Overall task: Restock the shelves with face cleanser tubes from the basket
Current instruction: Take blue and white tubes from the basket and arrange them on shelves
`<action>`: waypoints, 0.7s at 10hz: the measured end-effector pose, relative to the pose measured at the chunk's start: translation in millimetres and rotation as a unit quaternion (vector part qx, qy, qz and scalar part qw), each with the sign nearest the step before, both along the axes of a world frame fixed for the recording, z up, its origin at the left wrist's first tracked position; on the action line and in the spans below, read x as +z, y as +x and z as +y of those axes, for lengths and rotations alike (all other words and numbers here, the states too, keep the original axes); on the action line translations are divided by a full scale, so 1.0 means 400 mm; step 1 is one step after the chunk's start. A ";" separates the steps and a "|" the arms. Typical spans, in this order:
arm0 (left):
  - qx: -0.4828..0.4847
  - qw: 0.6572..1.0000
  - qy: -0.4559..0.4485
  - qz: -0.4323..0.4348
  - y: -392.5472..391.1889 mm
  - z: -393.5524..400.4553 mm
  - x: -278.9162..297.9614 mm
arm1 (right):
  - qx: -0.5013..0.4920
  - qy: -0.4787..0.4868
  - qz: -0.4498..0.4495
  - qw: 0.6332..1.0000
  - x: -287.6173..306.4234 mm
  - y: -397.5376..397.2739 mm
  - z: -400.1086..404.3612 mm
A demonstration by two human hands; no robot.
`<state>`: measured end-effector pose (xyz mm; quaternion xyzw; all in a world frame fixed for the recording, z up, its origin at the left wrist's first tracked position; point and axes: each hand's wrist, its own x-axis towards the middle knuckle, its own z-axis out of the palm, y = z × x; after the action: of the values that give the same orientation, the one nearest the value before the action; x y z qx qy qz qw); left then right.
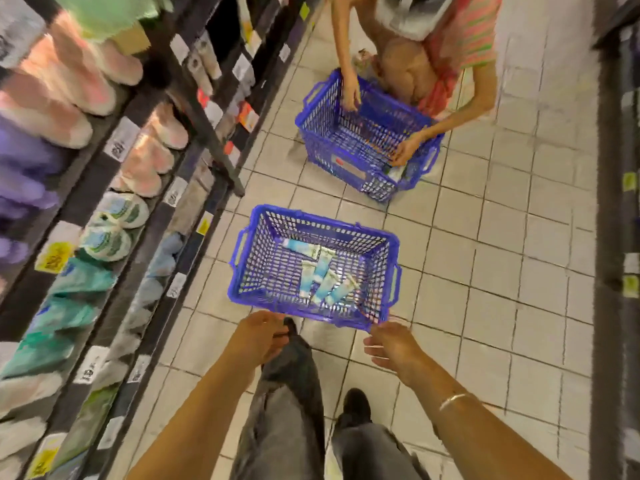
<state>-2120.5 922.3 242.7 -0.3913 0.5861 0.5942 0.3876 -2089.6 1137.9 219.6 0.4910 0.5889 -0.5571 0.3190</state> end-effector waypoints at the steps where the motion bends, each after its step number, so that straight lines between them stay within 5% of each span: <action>1: -0.046 0.998 -0.042 0.004 -0.110 -0.006 -0.111 | -0.035 0.039 -0.023 0.998 -0.116 -0.077 -0.033; 3: -0.121 0.988 -0.094 -0.007 -0.280 -0.039 -0.415 | -0.029 0.049 -0.057 0.997 -0.420 -0.208 -0.063; 7: -0.244 0.953 -0.177 0.009 -0.318 -0.010 -1.127 | 0.004 0.103 -0.051 0.993 -1.129 -0.223 -0.030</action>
<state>-2247.5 918.4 -208.1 -0.2930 0.7631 0.3716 0.4402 -2178.8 1126.0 -232.1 0.5468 0.6277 -0.4665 0.2991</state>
